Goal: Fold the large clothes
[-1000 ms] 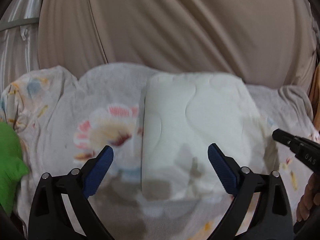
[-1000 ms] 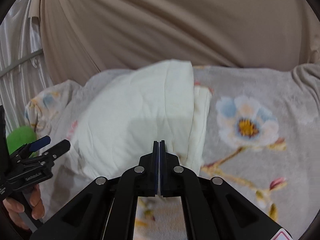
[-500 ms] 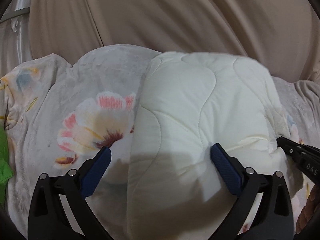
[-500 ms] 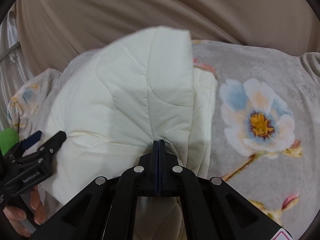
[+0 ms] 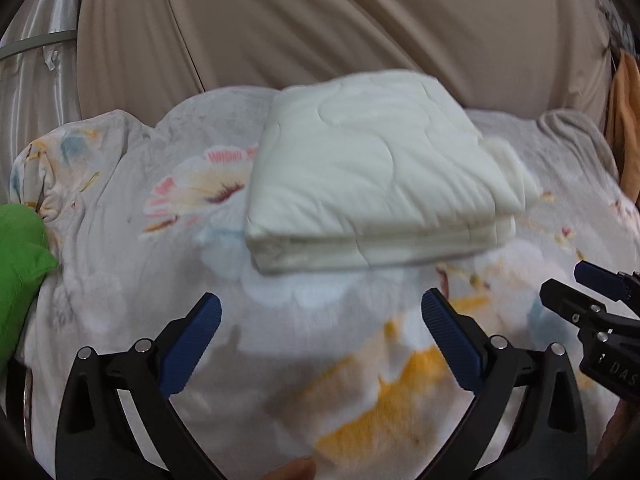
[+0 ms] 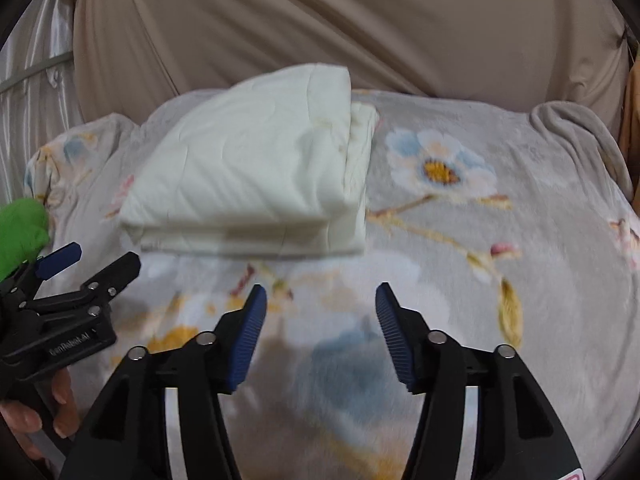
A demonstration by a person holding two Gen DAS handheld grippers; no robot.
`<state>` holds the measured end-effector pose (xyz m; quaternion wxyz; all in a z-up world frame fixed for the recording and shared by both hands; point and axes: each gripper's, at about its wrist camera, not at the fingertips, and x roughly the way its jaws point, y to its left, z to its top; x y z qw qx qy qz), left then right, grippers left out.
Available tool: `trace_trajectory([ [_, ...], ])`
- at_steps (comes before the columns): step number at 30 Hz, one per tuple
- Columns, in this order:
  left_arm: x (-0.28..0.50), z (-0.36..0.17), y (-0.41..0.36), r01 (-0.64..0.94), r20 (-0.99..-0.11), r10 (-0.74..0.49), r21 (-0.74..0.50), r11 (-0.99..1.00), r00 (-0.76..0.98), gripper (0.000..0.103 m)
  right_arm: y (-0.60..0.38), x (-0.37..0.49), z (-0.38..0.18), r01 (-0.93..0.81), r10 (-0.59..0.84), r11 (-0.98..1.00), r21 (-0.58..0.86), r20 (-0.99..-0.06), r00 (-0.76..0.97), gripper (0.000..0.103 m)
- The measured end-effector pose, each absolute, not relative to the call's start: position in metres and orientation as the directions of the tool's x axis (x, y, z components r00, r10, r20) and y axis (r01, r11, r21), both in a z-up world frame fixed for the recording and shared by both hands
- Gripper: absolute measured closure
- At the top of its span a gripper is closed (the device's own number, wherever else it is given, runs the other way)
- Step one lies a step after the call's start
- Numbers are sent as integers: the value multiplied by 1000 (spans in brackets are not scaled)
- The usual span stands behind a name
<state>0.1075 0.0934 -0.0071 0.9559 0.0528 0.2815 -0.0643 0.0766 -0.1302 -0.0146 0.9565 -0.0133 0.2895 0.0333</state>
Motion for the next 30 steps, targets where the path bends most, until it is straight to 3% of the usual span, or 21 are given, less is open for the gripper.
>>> trace_trajectory([
  [6,104,-21,80,94,-553,6,151,984,833,5,-126,75,-45,-13,4,1000,-11,-571,821,38],
  [15,113,-29,89,60,-593,26,125,990,805,5,-121,81,-55,0,-15,1000,-25,-613,790,36],
  [30,112,-31,79,73,-580,47,181,981,813,5,-112,80,-56,0,-29,999,-47,-606,795,35],
])
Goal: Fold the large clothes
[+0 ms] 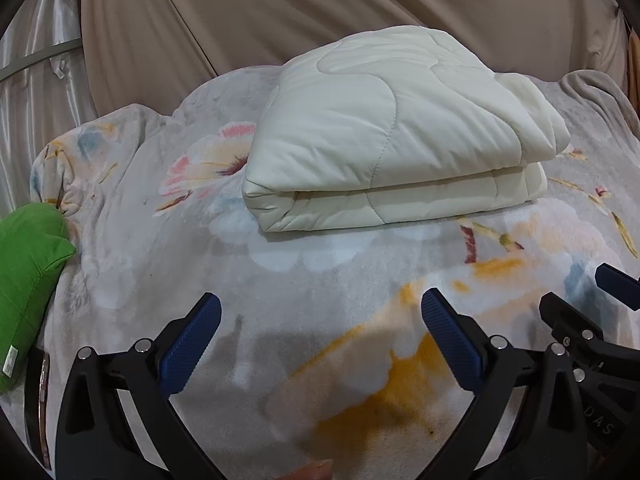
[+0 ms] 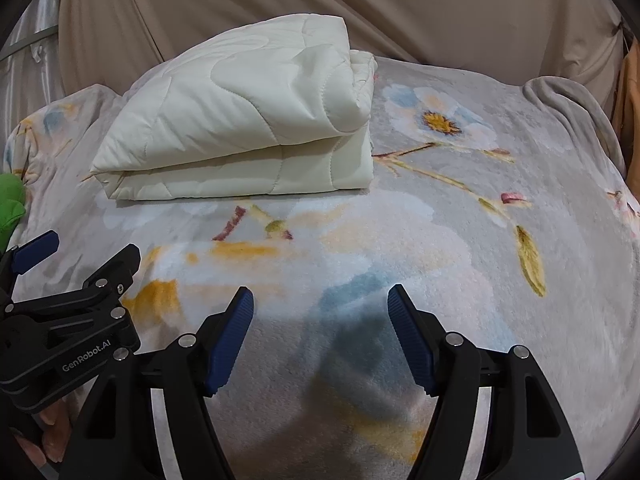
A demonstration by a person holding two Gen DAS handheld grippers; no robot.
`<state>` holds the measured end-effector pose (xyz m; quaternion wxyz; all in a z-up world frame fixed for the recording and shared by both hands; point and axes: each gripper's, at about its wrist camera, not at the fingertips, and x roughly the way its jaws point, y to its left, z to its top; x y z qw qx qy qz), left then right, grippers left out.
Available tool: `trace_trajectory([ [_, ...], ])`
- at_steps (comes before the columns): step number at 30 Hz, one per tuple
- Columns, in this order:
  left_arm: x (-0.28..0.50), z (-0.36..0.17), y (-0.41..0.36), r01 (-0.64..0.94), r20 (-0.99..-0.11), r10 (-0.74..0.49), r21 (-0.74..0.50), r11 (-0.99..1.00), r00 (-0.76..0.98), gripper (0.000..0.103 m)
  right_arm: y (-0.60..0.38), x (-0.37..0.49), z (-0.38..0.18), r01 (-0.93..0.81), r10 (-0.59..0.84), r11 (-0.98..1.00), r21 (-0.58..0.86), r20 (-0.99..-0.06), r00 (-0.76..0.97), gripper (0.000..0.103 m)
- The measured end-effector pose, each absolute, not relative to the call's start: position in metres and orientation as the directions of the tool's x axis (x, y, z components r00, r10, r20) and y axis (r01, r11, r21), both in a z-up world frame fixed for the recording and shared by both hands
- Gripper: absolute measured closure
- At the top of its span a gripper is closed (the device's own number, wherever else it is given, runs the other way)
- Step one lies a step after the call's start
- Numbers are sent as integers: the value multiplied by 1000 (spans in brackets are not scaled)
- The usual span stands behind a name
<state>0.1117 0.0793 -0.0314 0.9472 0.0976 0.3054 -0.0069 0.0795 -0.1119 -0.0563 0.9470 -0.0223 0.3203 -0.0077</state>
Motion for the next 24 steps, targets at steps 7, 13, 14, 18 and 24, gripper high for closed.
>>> trace_trajectory([
  [7,110,-32,76,78,-579,50,195,978,814,5,-112,81,-57,5,-36,999,-52,-608,793,35],
  [13,110,-32,74,77,-578,56,203,976,814,5,-110,80,-58,5,-39,998,-57,-606,794,35],
  [14,110,-32,74,77,-577,56,204,976,815,5,-109,80,-58,6,-40,998,-58,-607,794,35],
  [18,111,-32,75,78,-577,56,204,976,815,5,-110,80,-58,7,-43,998,-62,-605,795,35],
  [24,110,-33,74,74,-573,61,210,975,817,5,-109,80,-58,9,-46,998,-64,-604,796,35],
])
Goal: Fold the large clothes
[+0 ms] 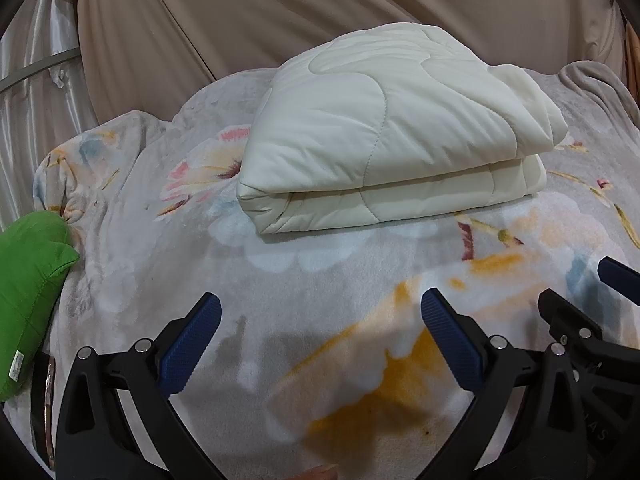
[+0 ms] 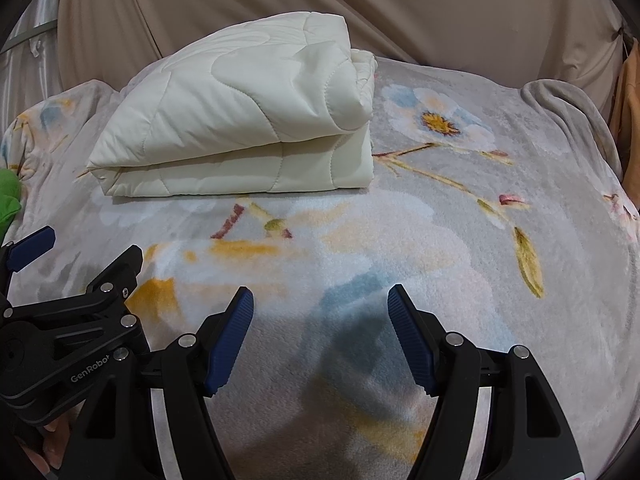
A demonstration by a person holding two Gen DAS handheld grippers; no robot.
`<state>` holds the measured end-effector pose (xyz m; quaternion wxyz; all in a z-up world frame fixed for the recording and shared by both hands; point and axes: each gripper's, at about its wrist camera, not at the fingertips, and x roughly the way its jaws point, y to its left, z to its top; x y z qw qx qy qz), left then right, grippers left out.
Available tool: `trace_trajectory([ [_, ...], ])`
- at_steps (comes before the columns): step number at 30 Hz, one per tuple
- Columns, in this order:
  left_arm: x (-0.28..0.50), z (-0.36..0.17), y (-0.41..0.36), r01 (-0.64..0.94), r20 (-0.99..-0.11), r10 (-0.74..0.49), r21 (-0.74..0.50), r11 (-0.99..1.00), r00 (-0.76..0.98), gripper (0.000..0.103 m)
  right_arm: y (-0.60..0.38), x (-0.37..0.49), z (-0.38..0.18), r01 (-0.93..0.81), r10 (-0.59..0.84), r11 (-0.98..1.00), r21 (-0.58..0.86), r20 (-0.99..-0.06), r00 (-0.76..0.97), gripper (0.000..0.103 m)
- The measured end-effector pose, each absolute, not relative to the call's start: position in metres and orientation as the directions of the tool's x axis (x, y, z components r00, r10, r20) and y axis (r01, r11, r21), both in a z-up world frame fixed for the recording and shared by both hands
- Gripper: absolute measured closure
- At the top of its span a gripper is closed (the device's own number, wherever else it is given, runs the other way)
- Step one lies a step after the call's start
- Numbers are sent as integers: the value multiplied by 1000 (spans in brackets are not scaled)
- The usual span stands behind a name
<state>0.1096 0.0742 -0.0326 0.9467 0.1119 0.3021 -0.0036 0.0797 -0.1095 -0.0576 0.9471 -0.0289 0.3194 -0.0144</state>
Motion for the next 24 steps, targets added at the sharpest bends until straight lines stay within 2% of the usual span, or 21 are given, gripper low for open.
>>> trace_trajectory([
  [24,108,-32,74,78,-561,64,226,971,826,9,-108,78,-57,16,-58,997,-75,-597,800,35],
])
